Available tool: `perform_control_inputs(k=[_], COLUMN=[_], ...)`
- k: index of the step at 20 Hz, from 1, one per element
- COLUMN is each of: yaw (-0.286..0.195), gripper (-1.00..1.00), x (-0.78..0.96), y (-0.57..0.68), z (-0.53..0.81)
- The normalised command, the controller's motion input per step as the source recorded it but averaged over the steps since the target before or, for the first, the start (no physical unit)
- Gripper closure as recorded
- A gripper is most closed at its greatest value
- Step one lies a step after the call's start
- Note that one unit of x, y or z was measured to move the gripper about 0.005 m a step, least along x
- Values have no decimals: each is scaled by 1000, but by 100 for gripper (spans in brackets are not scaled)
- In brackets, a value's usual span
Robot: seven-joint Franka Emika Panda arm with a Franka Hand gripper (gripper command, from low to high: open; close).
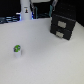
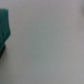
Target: Open the kcup holder, insert the kcup into the holder, and close the kcup holder
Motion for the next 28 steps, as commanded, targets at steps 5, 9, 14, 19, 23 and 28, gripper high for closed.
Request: perform_control_inputs(k=[5, 9, 14, 19, 23, 28], yaw=[-182, -182, -194, -200, -200, -198], gripper=[-100, -100, -100, -100, -100, -100], x=[-332, -293, -250, -216, -236, -222], y=[642, 660, 687, 697, 689, 639], z=[64, 71, 19, 8, -17, -130])
